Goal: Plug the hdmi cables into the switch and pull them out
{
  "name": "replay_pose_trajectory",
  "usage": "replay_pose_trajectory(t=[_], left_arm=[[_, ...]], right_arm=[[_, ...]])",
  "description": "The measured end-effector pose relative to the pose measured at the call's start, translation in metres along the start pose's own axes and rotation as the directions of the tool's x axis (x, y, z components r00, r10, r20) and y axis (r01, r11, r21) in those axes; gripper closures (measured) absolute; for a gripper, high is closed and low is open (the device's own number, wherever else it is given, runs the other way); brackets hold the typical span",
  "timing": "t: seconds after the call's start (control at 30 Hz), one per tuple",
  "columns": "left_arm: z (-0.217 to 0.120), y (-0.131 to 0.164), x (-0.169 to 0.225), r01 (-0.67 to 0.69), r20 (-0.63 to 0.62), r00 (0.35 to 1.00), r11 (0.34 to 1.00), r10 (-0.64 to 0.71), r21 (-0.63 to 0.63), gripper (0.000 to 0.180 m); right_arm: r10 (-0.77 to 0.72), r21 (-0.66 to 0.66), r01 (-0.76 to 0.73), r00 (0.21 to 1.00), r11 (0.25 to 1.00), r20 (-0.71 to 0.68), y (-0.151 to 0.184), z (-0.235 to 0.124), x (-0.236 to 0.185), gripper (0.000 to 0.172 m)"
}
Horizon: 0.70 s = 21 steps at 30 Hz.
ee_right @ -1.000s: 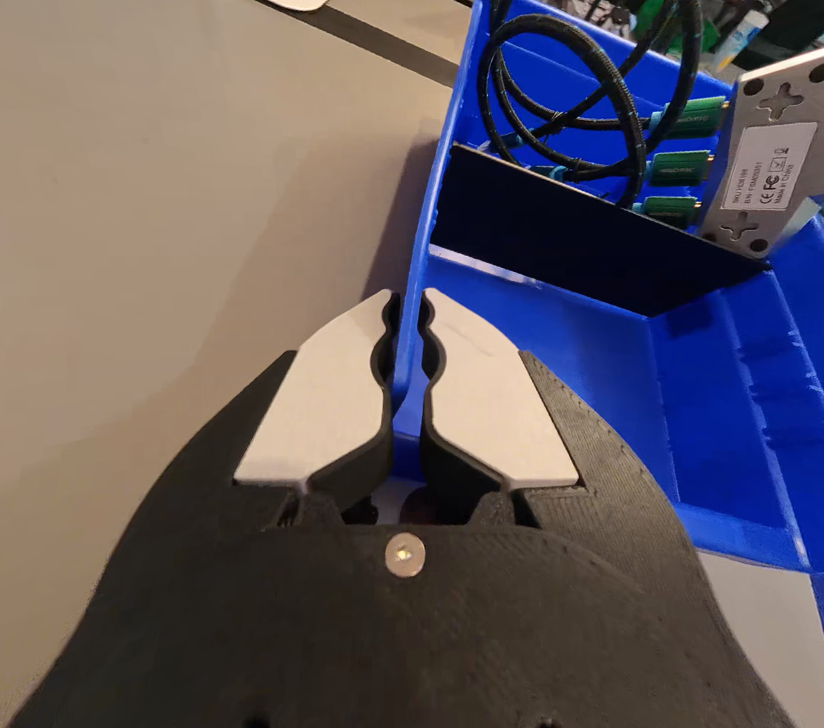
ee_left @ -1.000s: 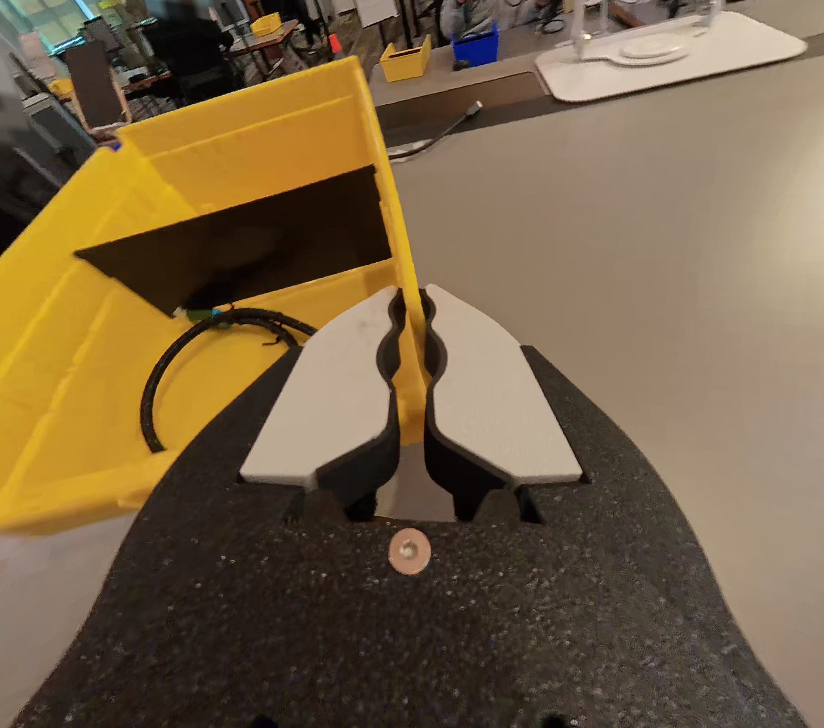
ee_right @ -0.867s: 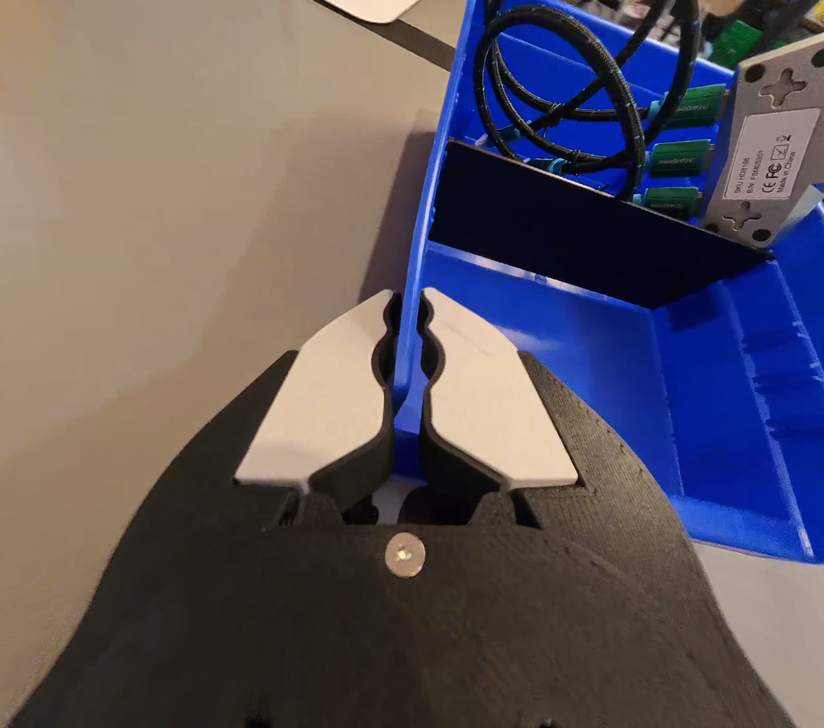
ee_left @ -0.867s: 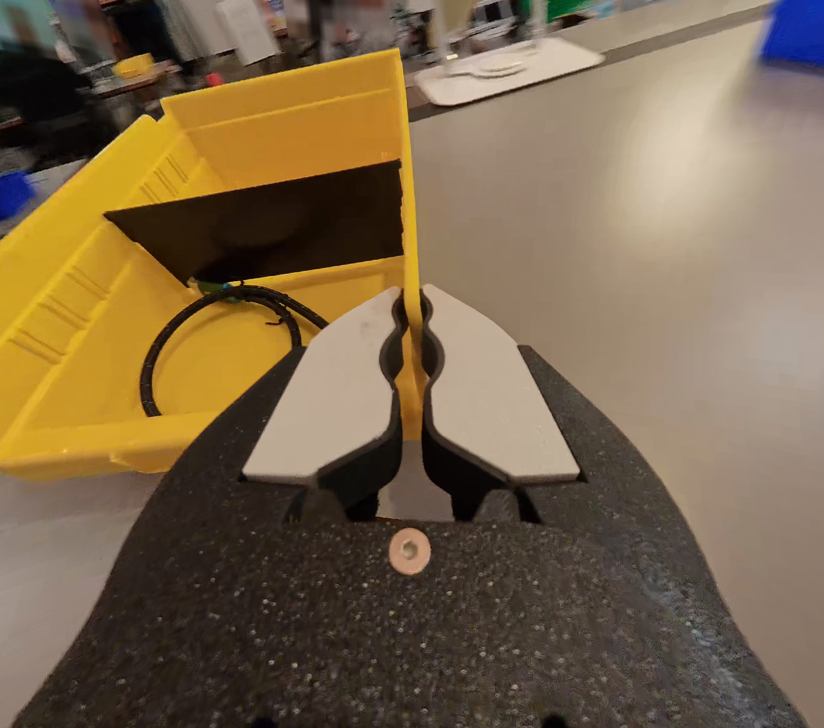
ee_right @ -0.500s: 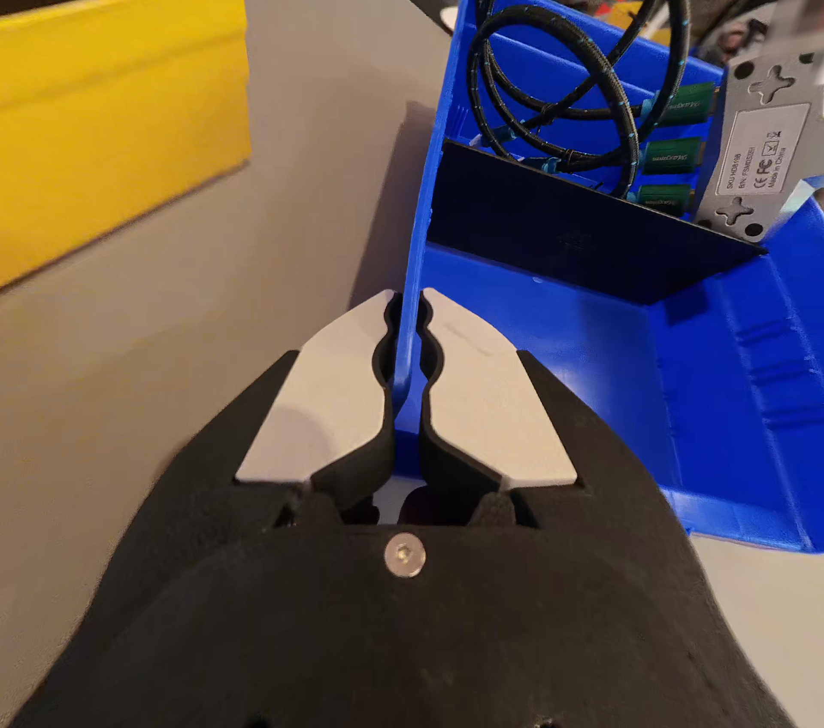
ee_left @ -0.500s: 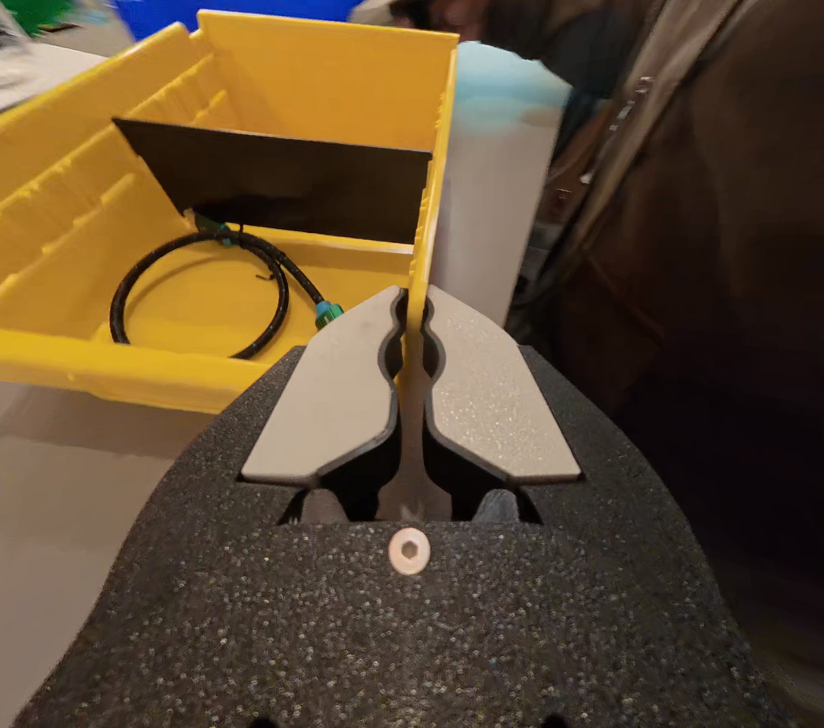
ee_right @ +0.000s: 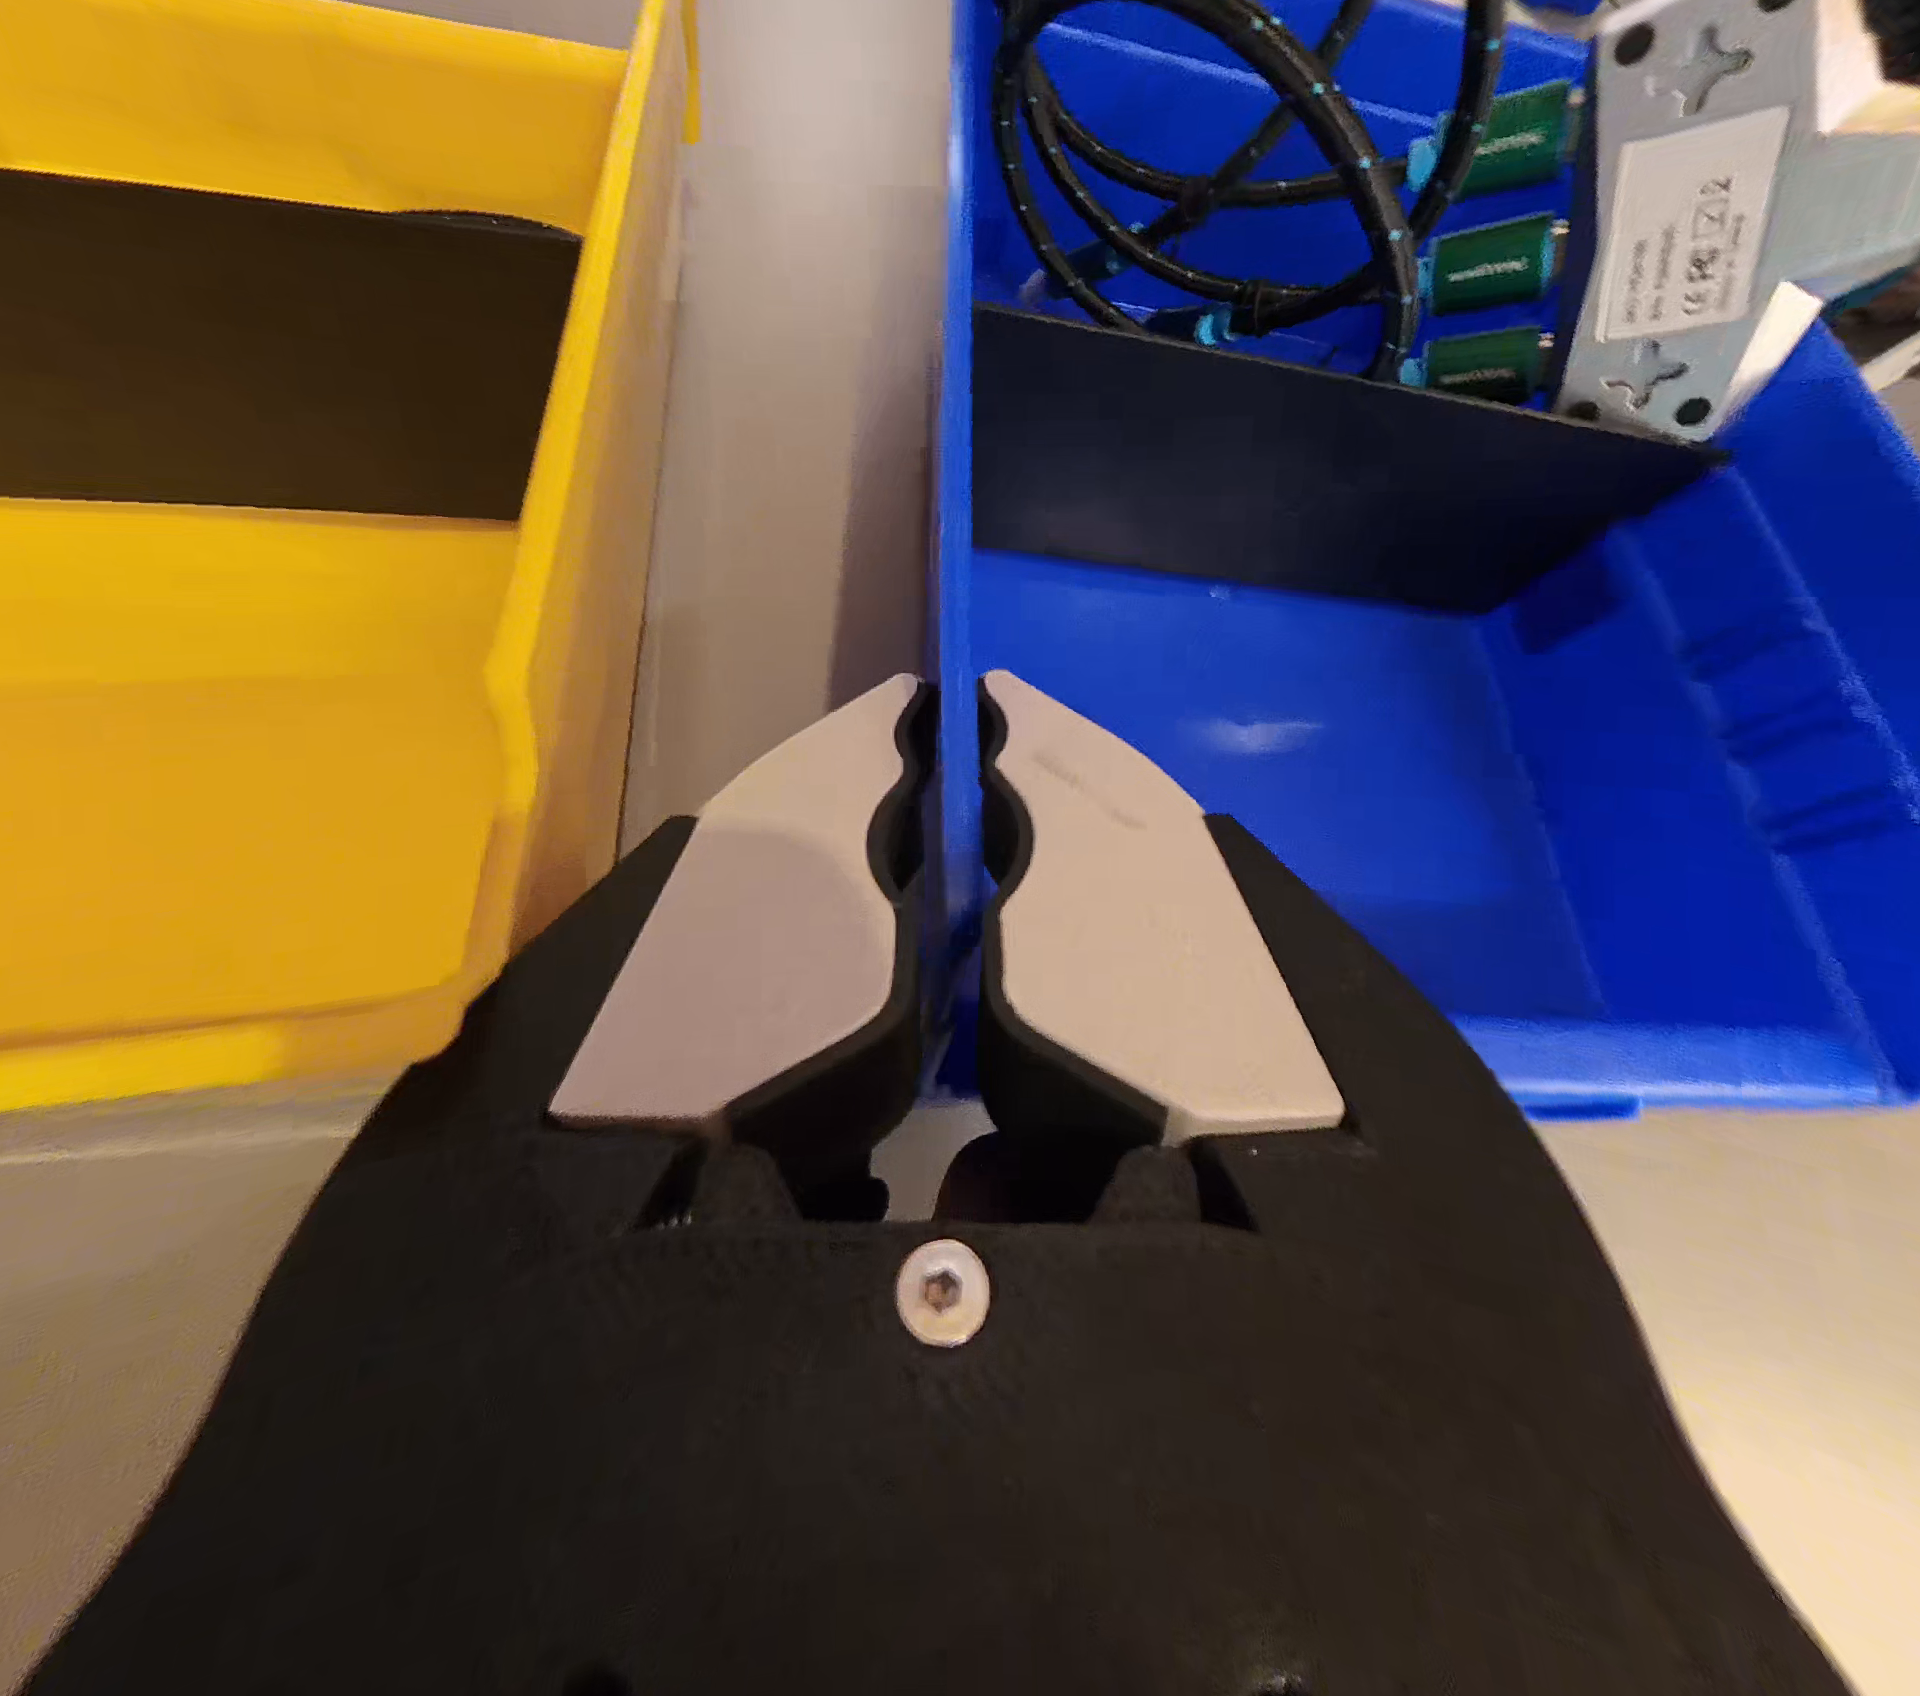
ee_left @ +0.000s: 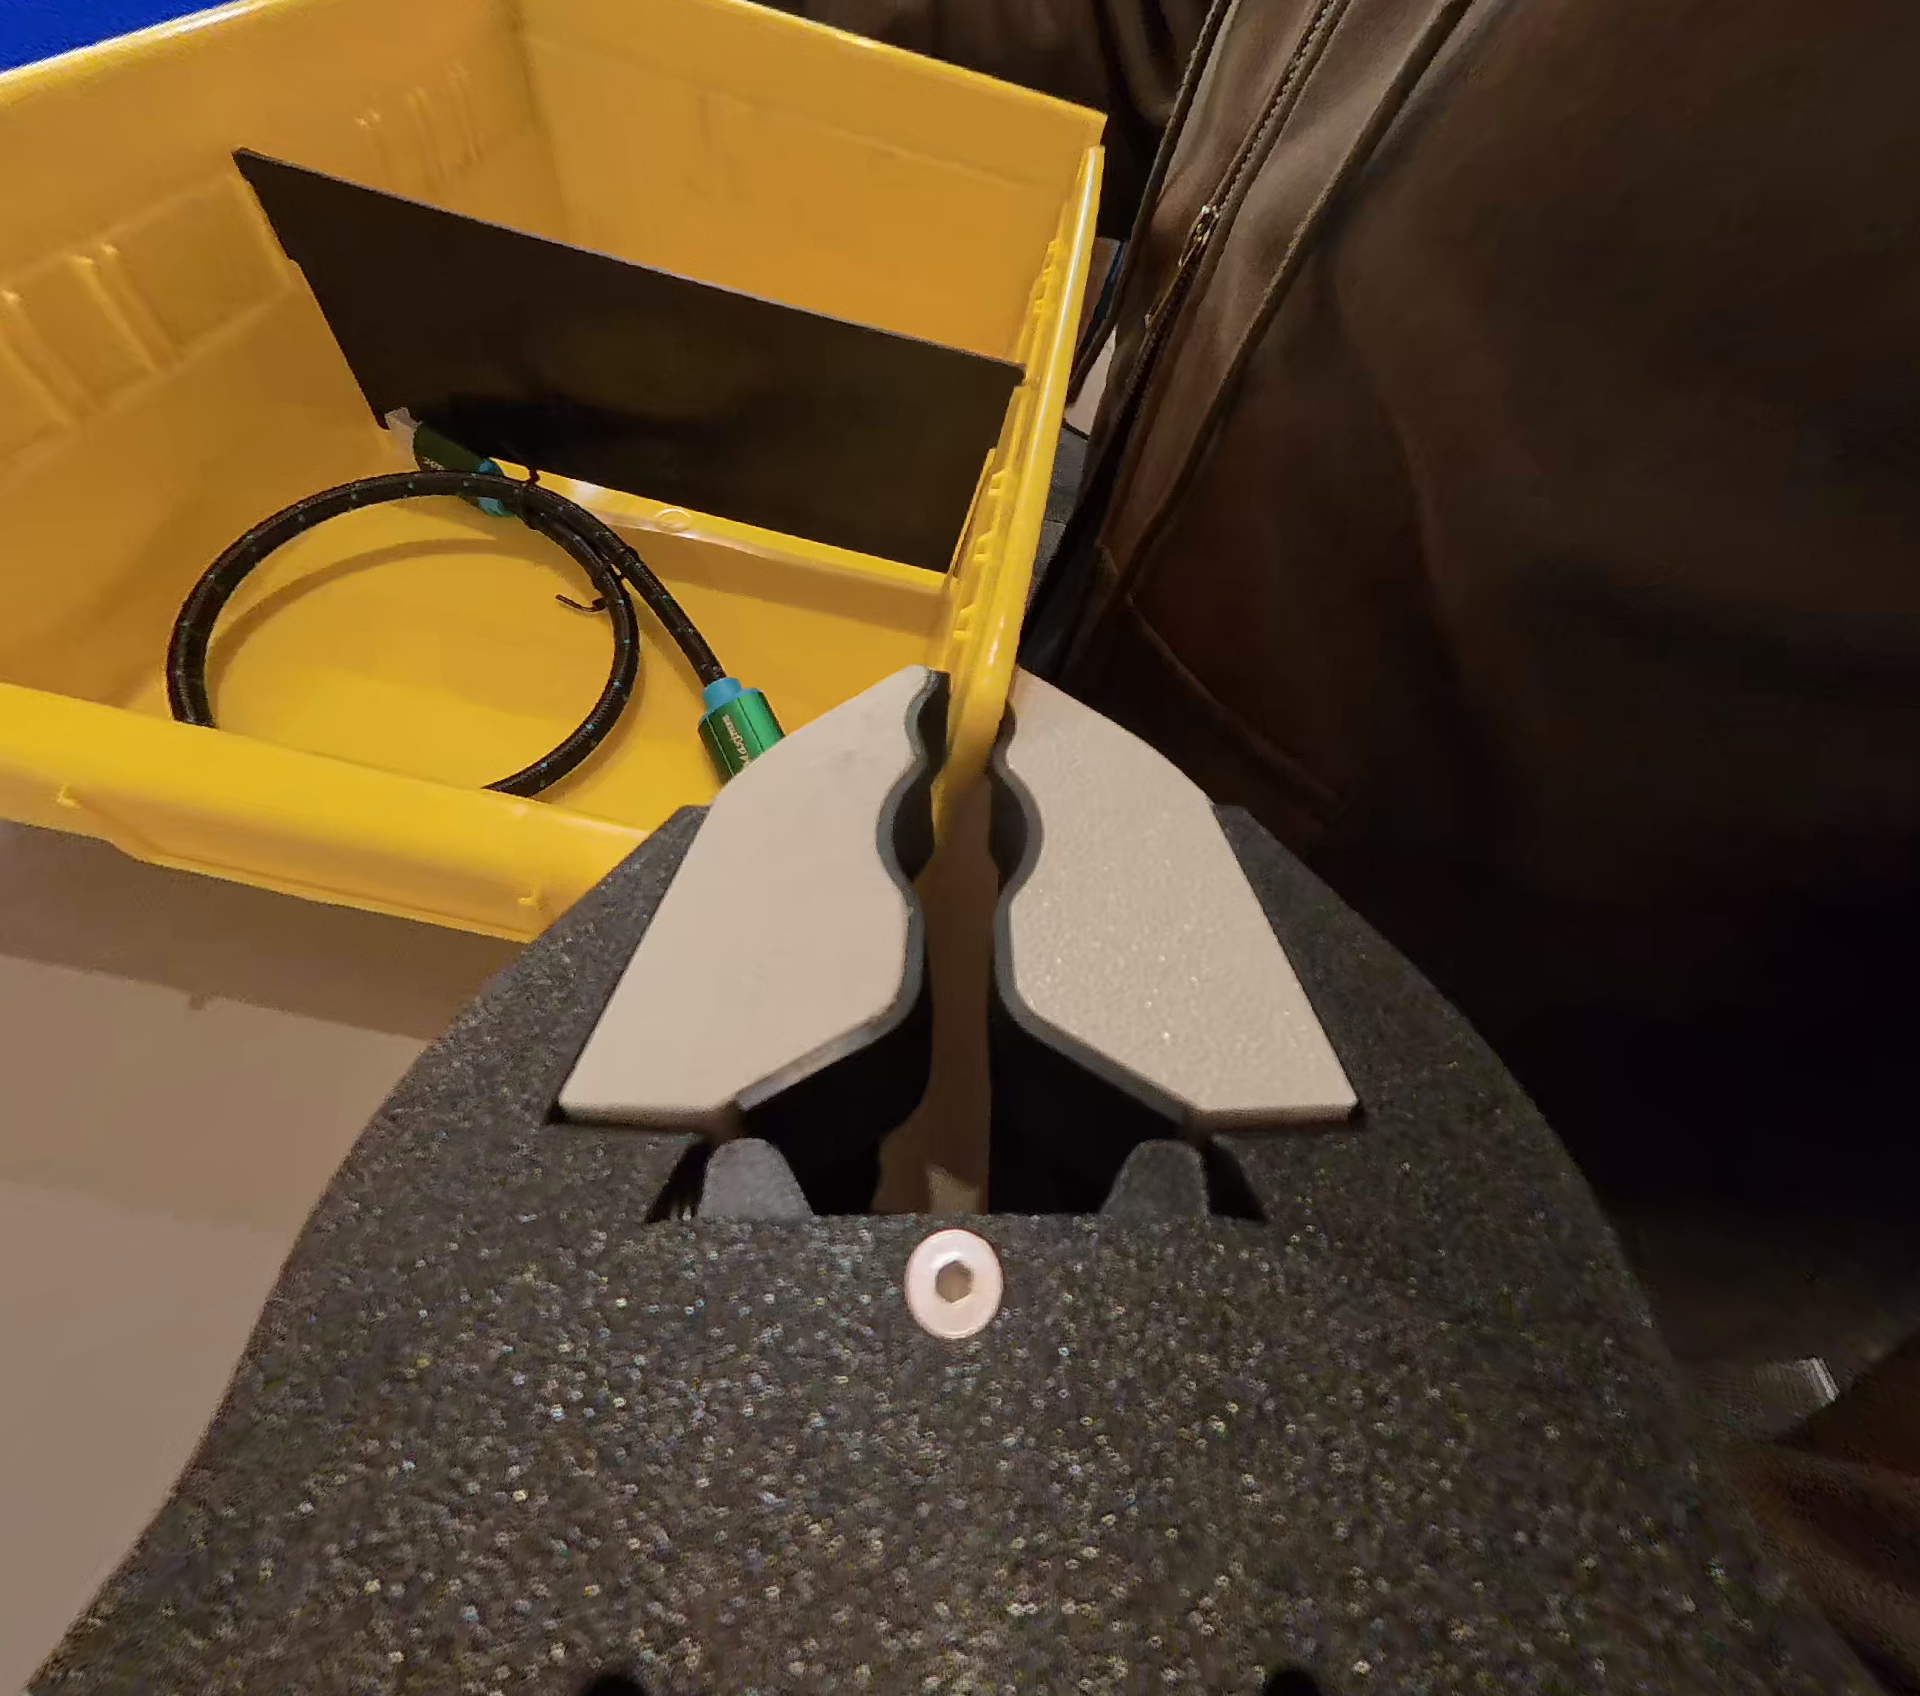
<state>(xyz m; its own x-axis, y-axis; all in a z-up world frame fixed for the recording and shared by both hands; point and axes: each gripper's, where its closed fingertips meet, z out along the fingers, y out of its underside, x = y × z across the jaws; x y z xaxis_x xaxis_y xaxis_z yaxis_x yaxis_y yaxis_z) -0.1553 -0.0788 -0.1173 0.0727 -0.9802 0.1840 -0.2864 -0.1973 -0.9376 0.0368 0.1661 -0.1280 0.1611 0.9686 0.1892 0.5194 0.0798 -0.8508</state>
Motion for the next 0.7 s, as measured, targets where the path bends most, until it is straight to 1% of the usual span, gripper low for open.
replay_pose_trajectory(t=[0.1,0.17,0.2,0.23,0.3,0.33,0.37,0.4,0.43,0.47,0.5,0.53,0.57,0.6,0.63,0.7], left_arm=[[-0.007,-0.001,-0.002,0.036,0.030,0.999,0.999,-0.036,0.009,0.174],[-0.015,-0.005,-0.001,0.070,0.036,0.997,0.997,-0.071,0.008,0.171],[-0.019,-0.009,0.001,0.076,0.028,0.997,0.997,-0.076,0.003,0.166],[-0.025,-0.016,0.003,0.084,0.017,0.996,0.996,-0.084,0.017,0.161],[-0.038,-0.034,0.005,0.088,0.006,0.996,0.995,-0.089,0.046,0.152],[-0.044,-0.042,0.005,0.075,0.006,0.997,0.996,-0.075,0.047,0.148],[-0.049,-0.051,0.000,0.051,0.030,0.998,0.998,-0.052,0.047,0.148],[-0.056,-0.059,-0.014,0.032,0.101,0.994,0.999,-0.036,0.037,0.148],[-0.063,-0.065,-0.036,0.029,0.198,0.980,1.000,-0.030,0.010,0.146],[-0.072,-0.071,-0.066,0.046,0.312,0.949,0.999,-0.038,-0.019,0.143],[-0.084,-0.077,-0.101,0.091,0.436,0.898,0.995,-0.067,-0.034,0.142],[-0.097,-0.082,-0.138,0.155,0.544,0.831,0.987,-0.111,-0.035,0.137],[-0.108,-0.087,-0.173,0.225,0.630,0.759,0.974,-0.163,-0.019,0.135],[-0.117,-0.093,-0.205,0.294,0.686,0.691,0.956,-0.228,0.022,0.135],[-0.121,-0.099,-0.234,0.353,0.708,0.642,0.933,-0.294,0.068,0.135],[-0.116,-0.114,-0.282,0.426,0.694,0.604,0.895,-0.390,0.133,0.135]], right_arm=[[0.024,0.030,-0.023,0.999,0.999,-0.048,-0.001,-0.012,0.015,0.162],[0.064,0.098,-0.056,0.995,0.994,-0.078,-0.009,-0.034,0.025,0.161],[0.081,0.131,-0.068,0.992,0.989,-0.096,-0.014,-0.049,0.029,0.159],[0.100,0.151,-0.080,0.986,0.985,-0.135,-0.017,-0.065,0.036,0.162],[0.155,0.162,-0.123,0.968,0.979,-0.199,-0.023,-0.098,0.041,0.161],[0.194,0.149,-0.163,0.955,0.975,-0.225,-0.026,-0.112,0.039,0.158],[0.238,0.111,-0.216,0.936,0.970,-0.260,-0.027,-0.122,0.035,0.155],[0.271,0.047,-0.270,0.911,0.962,-0.311,-0.027,-0.128,0.029,0.155],[0.278,-0.038,-0.314,0.884,0.949,-0.377,-0.023,-0.130,0.023,0.153],[0.260,-0.130,-0.352,0.852,0.927,-0.455,-0.019,-0.132,0.017,0.152],[0.227,-0.208,-0.382,0.821,0.901,-0.524,-0.015,-0.132,0.012,0.148],[0.192,-0.261,-0.392,0.805,0.882,-0.561,-0.017,-0.129,0.005,0.147],[0.177,-0.287,-0.398,0.801,0.872,-0.572,-0.022,-0.123,-0.003,0.147],[0.185,-0.290,-0.408,0.799,0.866,-0.572,-0.028,-0.115,-0.012,0.147],[0.198,-0.285,-0.417,0.798,0.863,-0.569,-0.035,-0.108,-0.019,0.147],[0.207,-0.282,-0.421,0.800,0.862,-0.563,-0.044,-0.095,-0.029,0.145]])
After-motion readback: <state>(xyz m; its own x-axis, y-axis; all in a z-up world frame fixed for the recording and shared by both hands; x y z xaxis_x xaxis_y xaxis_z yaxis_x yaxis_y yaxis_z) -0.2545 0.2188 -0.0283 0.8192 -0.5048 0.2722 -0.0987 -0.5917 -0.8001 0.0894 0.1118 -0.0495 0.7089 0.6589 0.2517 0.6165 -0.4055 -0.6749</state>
